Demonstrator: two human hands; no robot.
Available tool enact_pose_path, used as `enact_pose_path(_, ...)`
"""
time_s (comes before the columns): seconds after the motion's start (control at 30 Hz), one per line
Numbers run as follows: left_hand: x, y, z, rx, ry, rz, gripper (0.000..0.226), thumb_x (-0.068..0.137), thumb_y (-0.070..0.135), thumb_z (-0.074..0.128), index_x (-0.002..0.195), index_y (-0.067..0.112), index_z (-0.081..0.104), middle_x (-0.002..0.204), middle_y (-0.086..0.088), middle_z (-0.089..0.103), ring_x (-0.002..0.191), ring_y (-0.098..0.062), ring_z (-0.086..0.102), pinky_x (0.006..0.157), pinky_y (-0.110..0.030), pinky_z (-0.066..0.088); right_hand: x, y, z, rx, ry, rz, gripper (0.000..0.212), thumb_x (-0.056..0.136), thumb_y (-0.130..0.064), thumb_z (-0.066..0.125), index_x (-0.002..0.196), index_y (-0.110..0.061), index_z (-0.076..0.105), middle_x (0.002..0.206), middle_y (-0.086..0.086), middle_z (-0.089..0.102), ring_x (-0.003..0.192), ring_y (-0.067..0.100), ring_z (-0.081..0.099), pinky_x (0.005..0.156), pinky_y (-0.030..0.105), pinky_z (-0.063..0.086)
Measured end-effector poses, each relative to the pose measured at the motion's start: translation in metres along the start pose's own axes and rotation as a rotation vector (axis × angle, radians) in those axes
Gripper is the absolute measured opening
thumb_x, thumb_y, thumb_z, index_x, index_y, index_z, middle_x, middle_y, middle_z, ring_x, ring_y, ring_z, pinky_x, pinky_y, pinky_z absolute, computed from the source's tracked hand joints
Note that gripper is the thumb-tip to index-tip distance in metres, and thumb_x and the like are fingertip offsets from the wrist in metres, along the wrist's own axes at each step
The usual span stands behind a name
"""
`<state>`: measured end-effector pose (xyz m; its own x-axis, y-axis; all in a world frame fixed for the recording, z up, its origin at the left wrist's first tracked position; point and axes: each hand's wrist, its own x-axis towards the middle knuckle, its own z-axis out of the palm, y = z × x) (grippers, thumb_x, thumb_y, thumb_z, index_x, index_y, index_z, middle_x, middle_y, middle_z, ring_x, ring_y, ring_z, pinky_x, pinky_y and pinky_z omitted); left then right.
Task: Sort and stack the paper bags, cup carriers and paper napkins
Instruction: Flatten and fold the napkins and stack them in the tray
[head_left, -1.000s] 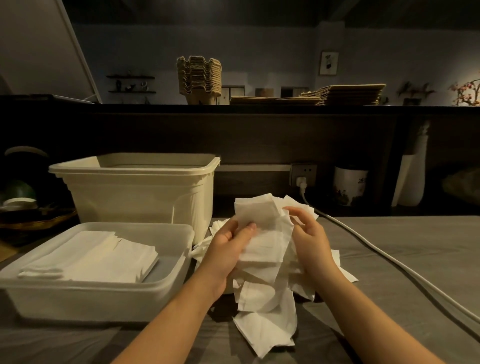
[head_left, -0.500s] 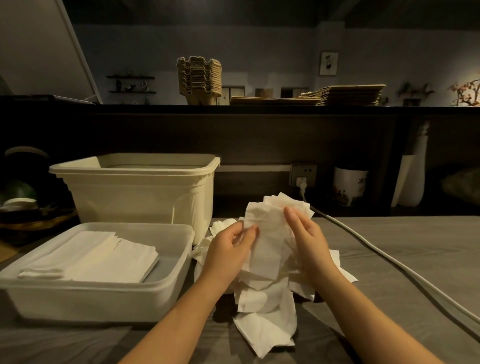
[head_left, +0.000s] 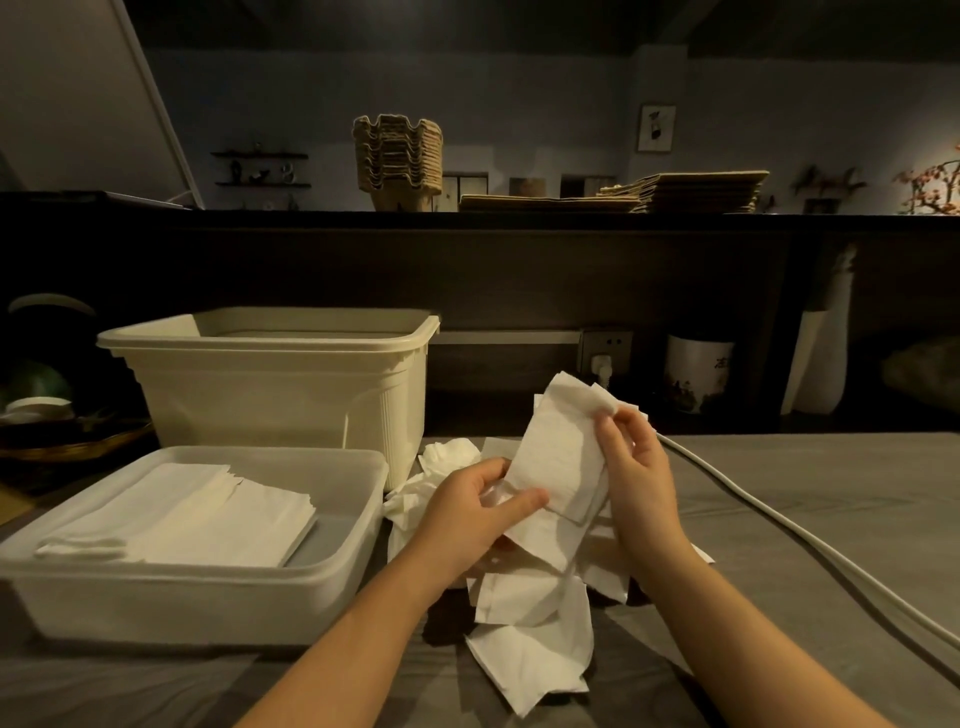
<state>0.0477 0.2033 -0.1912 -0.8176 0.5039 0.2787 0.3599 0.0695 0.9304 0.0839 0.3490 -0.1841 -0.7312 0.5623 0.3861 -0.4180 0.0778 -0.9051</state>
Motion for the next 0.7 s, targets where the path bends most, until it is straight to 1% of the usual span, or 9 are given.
enact_pose_path(0.07, 0.0, 0.001, -0.001, 0.006, 0.037, 0.006, 0.01, 0.085, 0.031, 0.064, 0.092, 0.034, 0.059, 0.099, 0.013, 0.062, 0.092, -0.005, 0.059, 0.066, -0.016, 0.054, 0.0, -0.001, -0.001, 0.014, 0.035, -0.009, 0.013, 0.097, -0.03, 0.043, 0.093, -0.031, 0.055, 0.101, 0.001, 0.058, 0.089, 0.019, 0.059, 0.072, 0.035, 0.052)
enact_pose_path(0.13, 0.001, 0.002, -0.002, 0.002, 0.095, 0.008, 0.004, 0.087, 0.032, 0.062, 0.091, 0.031, 0.06, 0.097, 0.008, 0.063, 0.089, -0.008, 0.06, 0.062, -0.017, 0.054, 0.001, -0.002, -0.003, 0.02, 0.079, -0.009, 0.013, 0.099, -0.031, 0.04, 0.097, -0.028, 0.053, 0.096, -0.001, 0.056, 0.083, 0.014, 0.056, 0.066, 0.028, 0.048)
enact_pose_path(0.23, 0.004, 0.004, -0.004, -0.106, 0.246, 0.006, 0.007, 0.089, 0.029, 0.059, 0.096, 0.029, 0.06, 0.098, 0.004, 0.062, 0.086, -0.009, 0.06, 0.056, -0.017, 0.054, 0.004, -0.002, -0.005, 0.012, 0.145, -0.008, 0.014, 0.1, -0.032, 0.038, 0.102, -0.025, 0.05, 0.09, -0.004, 0.054, 0.079, 0.012, 0.053, 0.065, 0.027, 0.044)
enact_pose_path(0.27, 0.004, 0.005, -0.006, -0.162, 0.311, 0.019, 0.009, 0.089, 0.028, 0.059, 0.098, 0.028, 0.06, 0.099, 0.004, 0.062, 0.086, -0.009, 0.06, 0.056, -0.017, 0.054, 0.005, -0.002, -0.005, 0.013, 0.16, -0.007, 0.012, 0.1, -0.032, 0.039, 0.101, -0.026, 0.049, 0.091, -0.004, 0.054, 0.081, 0.013, 0.053, 0.067, 0.029, 0.045)
enact_pose_path(0.33, 0.004, 0.007, -0.009, -0.259, 0.423, 0.063, 0.007, 0.091, 0.026, 0.057, 0.092, 0.032, 0.057, 0.095, 0.007, 0.061, 0.085, -0.009, 0.06, 0.06, -0.021, 0.056, 0.005, -0.001, -0.005, 0.014, 0.169, -0.002, 0.01, 0.099, -0.032, 0.039, 0.101, -0.03, 0.049, 0.095, -0.006, 0.054, 0.086, 0.014, 0.054, 0.074, 0.034, 0.048)
enact_pose_path(0.43, 0.003, 0.009, -0.011, -0.287, 0.545, 0.156, 0.011, 0.092, 0.025, 0.055, 0.087, 0.035, 0.055, 0.09, 0.011, 0.062, 0.088, -0.01, 0.06, 0.071, -0.031, 0.055, 0.004, -0.001, -0.005, -0.012, 0.149, -0.021, 0.011, 0.1, -0.03, 0.038, 0.098, -0.035, 0.048, 0.097, -0.008, 0.052, 0.088, 0.014, 0.053, 0.077, 0.035, 0.048)
enact_pose_path(0.53, 0.001, 0.008, -0.011, -0.256, 0.558, 0.221, 0.012, 0.094, 0.024, 0.052, 0.09, 0.035, 0.055, 0.092, 0.012, 0.062, 0.09, -0.008, 0.06, 0.074, -0.027, 0.052, 0.001, -0.003, -0.003, -0.045, 0.1, -0.069, 0.013, 0.1, -0.024, 0.037, 0.1, -0.032, 0.048, 0.096, -0.009, 0.052, 0.085, 0.011, 0.052, 0.067, 0.027, 0.045)
enact_pose_path(0.6, -0.001, 0.008, -0.009, -0.227, 0.515, 0.244, 0.015, 0.095, 0.021, 0.05, 0.091, 0.035, 0.055, 0.085, 0.016, 0.064, 0.084, -0.003, 0.06, 0.071, -0.02, 0.05, -0.002, -0.003, -0.001, -0.093, 0.047, -0.097, 0.015, 0.101, -0.021, 0.036, 0.104, -0.031, 0.047, 0.097, -0.011, 0.052, 0.083, 0.008, 0.052, 0.063, 0.022, 0.041)
enact_pose_path(0.7, -0.002, 0.008, -0.007, -0.15, 0.429, 0.308, 0.014, 0.093, 0.016, 0.052, 0.091, 0.03, 0.056, 0.08, 0.017, 0.066, 0.077, -0.001, 0.061, 0.069, -0.02, 0.052, -0.005, -0.003, 0.002, -0.153, -0.027, -0.108, 0.025, 0.101, -0.02, 0.036, 0.11, -0.042, 0.045, 0.101, -0.022, 0.048, 0.086, 0.004, 0.051, 0.067, 0.02, 0.044)
